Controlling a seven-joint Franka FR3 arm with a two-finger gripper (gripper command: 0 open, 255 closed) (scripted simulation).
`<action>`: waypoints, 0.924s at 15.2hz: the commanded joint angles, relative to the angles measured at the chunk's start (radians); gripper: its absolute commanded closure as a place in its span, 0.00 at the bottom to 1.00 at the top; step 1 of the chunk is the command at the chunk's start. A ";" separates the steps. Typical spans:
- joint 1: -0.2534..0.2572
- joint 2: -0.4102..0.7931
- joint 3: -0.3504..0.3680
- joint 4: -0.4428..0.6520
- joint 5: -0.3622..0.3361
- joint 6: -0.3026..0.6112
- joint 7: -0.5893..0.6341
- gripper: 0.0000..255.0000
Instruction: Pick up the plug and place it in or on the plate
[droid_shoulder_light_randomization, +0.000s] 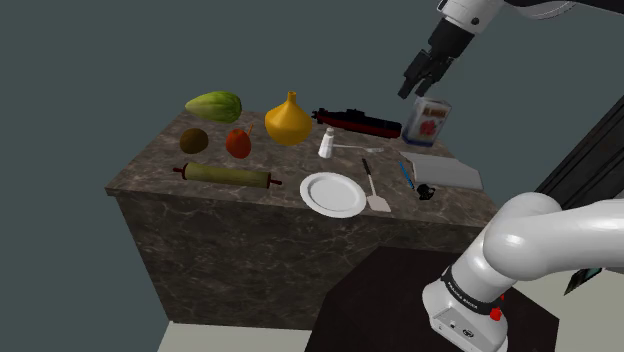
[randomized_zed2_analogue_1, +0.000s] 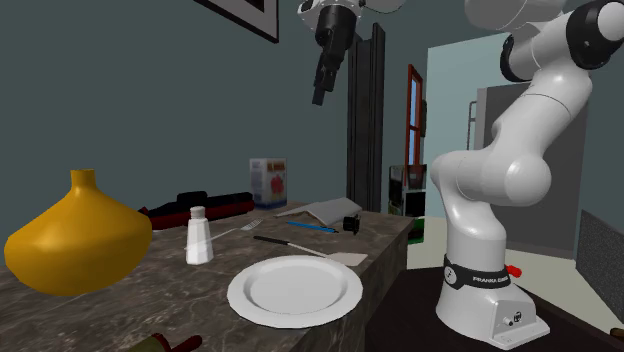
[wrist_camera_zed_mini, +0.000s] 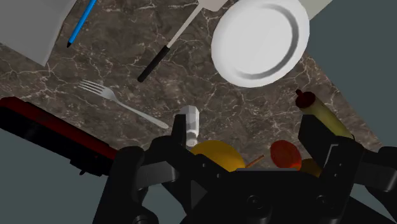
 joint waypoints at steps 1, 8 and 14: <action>0.000 0.000 0.000 0.000 0.000 0.000 0.000 0.00; -0.017 -0.097 -0.077 -0.230 -0.068 0.075 -0.134 0.00; -0.052 -0.151 -0.160 -0.398 -0.154 0.143 -0.256 0.00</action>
